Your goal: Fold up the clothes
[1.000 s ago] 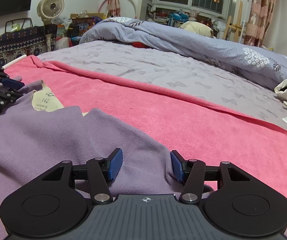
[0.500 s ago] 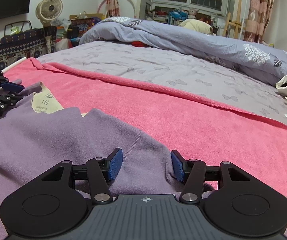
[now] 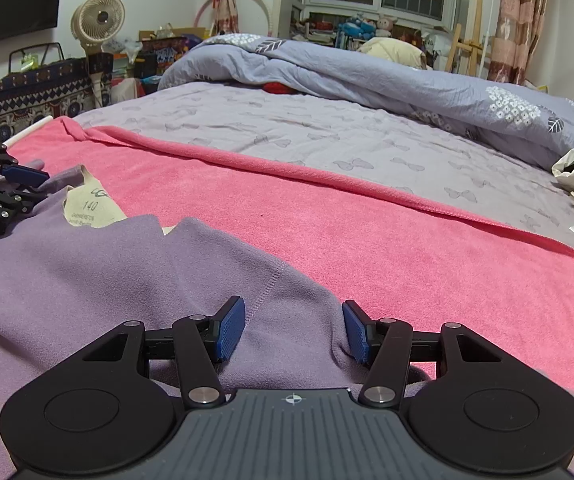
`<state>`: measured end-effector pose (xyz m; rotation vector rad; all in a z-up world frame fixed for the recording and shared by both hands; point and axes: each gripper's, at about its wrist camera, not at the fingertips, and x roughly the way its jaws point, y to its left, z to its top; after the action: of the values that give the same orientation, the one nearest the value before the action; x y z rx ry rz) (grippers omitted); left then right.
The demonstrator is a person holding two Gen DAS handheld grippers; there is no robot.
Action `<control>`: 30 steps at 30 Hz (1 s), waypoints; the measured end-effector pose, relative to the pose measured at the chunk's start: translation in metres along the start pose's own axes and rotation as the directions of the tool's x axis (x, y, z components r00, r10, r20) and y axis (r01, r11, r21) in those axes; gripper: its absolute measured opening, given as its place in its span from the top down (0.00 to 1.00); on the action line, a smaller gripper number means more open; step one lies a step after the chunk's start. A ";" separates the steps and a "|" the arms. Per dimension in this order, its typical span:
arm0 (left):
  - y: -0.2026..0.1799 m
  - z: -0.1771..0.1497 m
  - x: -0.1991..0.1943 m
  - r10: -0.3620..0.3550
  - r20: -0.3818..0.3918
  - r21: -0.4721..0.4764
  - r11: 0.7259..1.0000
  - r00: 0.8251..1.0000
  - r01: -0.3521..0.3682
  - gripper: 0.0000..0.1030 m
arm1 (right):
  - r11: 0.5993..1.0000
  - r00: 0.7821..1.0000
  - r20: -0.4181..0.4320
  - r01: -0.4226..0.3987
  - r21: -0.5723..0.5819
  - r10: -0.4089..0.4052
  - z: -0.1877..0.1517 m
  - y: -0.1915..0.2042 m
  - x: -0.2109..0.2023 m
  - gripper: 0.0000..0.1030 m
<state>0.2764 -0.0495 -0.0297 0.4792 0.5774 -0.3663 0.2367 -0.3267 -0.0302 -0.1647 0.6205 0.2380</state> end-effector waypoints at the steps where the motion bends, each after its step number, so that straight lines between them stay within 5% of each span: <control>1: 0.000 0.000 0.000 0.000 0.000 0.000 1.000 1.000 0.000 0.61 | 1.000 1.000 0.000 -0.001 0.001 0.001 0.000 0.000 0.000 0.47; 16: 0.001 -0.001 0.000 -0.003 0.007 -0.003 1.000 1.000 0.003 0.61 | 1.000 1.000 0.003 0.003 -0.002 -0.003 0.000 -0.001 0.000 0.49; 18: 0.002 0.000 -0.002 -0.006 0.011 -0.009 1.000 1.000 0.006 0.77 | 1.000 1.000 0.007 0.019 -0.009 -0.019 0.001 0.005 -0.003 0.64; 19: 0.004 0.001 -0.004 -0.007 0.012 -0.014 1.000 1.000 0.007 0.94 | 0.999 0.999 0.005 0.040 -0.019 -0.040 0.002 0.011 -0.006 0.84; 20: 0.005 0.001 -0.005 -0.006 0.012 -0.020 1.000 1.000 0.006 0.94 | 0.996 0.997 0.004 0.078 -0.037 -0.078 0.002 0.018 -0.009 0.90; 30: 0.041 0.019 -0.025 0.018 0.050 -0.122 0.992 0.999 -0.011 0.94 | 0.980 0.982 0.072 0.165 0.108 -0.173 0.026 0.000 -0.040 0.93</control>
<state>0.2832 -0.0204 0.0124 0.3559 0.5431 -0.3266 0.2195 -0.3275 0.0146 -0.1083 0.5331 0.0483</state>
